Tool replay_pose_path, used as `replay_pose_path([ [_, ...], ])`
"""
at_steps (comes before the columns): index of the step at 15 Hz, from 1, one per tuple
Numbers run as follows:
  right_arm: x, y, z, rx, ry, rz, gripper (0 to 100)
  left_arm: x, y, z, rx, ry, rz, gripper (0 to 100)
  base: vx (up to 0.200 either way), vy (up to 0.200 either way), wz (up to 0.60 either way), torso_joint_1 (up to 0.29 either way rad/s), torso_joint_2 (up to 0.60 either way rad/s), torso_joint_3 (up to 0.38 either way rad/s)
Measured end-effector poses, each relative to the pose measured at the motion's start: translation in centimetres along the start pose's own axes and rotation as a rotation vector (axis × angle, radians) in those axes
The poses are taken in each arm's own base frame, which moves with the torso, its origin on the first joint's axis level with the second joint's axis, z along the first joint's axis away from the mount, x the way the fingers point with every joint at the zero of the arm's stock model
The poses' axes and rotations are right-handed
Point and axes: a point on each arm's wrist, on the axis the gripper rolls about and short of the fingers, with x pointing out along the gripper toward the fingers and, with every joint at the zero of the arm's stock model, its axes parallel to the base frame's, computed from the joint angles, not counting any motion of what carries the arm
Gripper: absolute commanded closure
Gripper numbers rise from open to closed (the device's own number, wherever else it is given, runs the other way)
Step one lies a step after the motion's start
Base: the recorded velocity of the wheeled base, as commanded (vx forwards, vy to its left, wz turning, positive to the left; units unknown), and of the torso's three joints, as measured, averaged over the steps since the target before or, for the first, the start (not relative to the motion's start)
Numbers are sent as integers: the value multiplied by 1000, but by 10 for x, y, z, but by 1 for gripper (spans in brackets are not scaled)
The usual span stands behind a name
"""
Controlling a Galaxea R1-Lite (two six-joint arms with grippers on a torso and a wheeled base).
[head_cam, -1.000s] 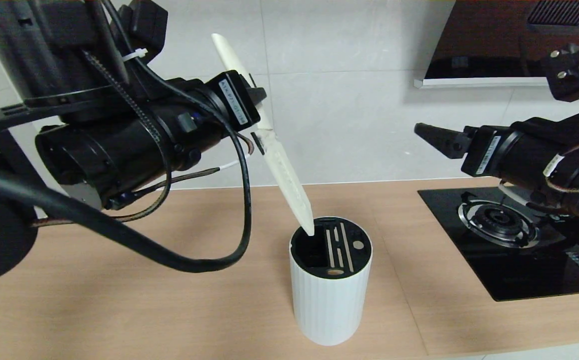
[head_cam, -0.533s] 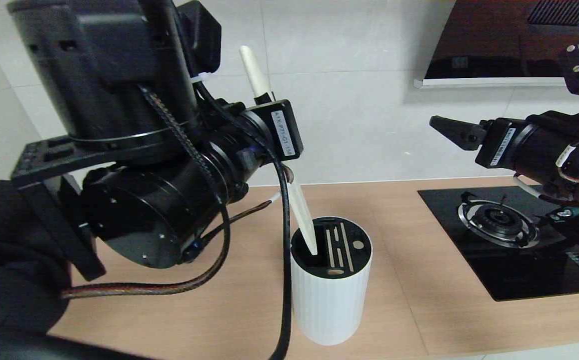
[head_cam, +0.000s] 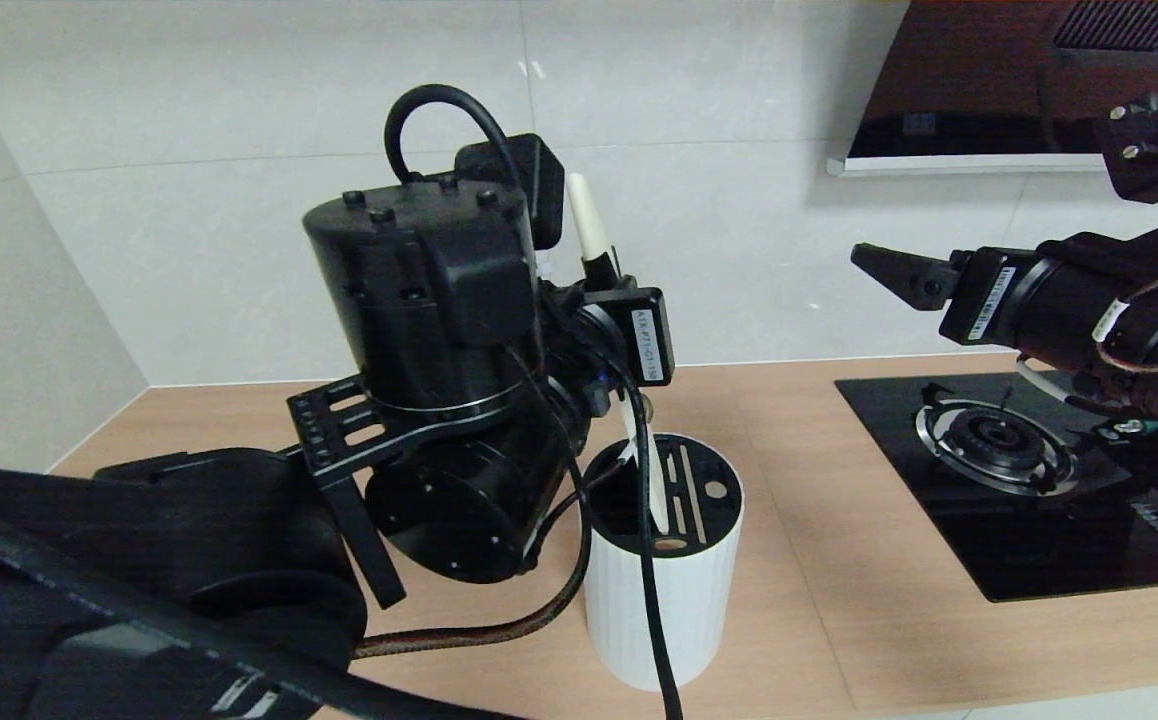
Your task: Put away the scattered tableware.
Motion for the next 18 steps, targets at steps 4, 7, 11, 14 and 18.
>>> replay_pose_path([
  [4, 1, 0, -1, 0, 3, 0, 0, 4, 7, -1, 7, -3, 26, 100, 0, 0, 0, 0, 0, 0],
  [7, 1, 1, -1, 0, 5, 2, 0, 1, 9, 11, -28, -54, 20, 100, 0, 0, 0, 0, 0, 0],
  [11, 1, 1, -2, -1, 7, 4, 0, 1, 12, 13, -29, -67, 25, 100, 0, 0, 0, 0, 0, 0],
  [14, 2, 1, -3, -1, 10, 3, 0, 7, 13, 3, 14, -51, 42, 100, 0, 0, 0, 0, 0, 0],
  [18, 2, 1, -4, -2, 13, 4, 0, 13, 12, -10, 33, -27, 49, 100, 0, 0, 0, 0, 0, 0],
])
